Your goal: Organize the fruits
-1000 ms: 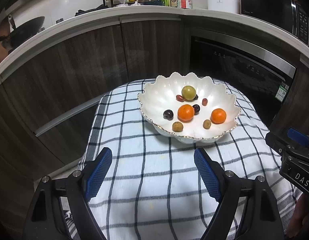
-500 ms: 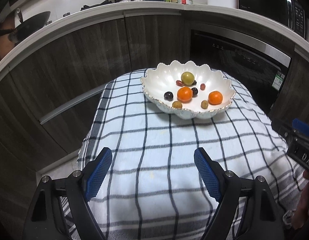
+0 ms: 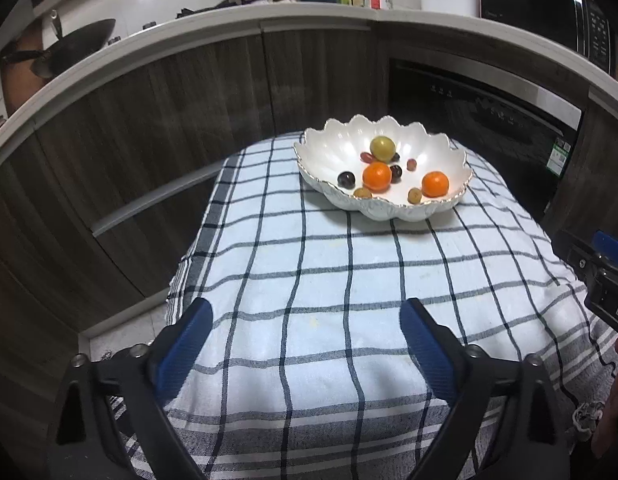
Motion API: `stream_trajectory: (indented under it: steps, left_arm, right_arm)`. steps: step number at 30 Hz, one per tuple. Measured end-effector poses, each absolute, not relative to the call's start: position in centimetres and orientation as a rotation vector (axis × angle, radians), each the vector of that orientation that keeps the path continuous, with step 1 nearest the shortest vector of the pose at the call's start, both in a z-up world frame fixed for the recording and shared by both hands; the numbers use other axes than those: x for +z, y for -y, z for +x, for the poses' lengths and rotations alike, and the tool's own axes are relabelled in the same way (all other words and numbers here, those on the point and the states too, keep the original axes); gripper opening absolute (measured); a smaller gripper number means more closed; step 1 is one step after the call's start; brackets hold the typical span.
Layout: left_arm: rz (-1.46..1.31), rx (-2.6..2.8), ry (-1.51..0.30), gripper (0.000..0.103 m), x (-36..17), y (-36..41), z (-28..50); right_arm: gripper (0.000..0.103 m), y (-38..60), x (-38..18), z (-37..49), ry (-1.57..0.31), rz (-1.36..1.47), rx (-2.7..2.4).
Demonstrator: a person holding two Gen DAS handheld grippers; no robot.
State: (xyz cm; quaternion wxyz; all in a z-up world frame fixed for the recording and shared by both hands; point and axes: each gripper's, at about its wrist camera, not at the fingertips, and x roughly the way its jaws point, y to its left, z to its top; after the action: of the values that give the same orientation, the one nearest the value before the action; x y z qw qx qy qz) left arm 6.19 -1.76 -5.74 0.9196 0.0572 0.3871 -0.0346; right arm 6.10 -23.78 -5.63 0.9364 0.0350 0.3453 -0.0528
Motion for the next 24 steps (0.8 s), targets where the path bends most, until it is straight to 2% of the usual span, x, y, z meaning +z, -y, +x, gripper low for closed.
stream_trajectory:
  steps: [2,5,24]
  left_arm:
    - [0.127,-0.068,-0.788,0.097,-5.6,1.8,6.0]
    - [0.137,-0.067,-0.777,0.098,-5.4,1.9,5.9]
    - [0.141,-0.055,-0.748,0.100,-4.7,1.9,5.3]
  right_arm:
    - [0.077,23.9,-5.6,5.9,-0.704,0.074,-0.111]
    - [0.084,23.9,-5.5,5.6,-0.702,0.075,-0.118]
    - [0.084,23.9,-4.9,4.7,-0.671,0.059,-0.119]
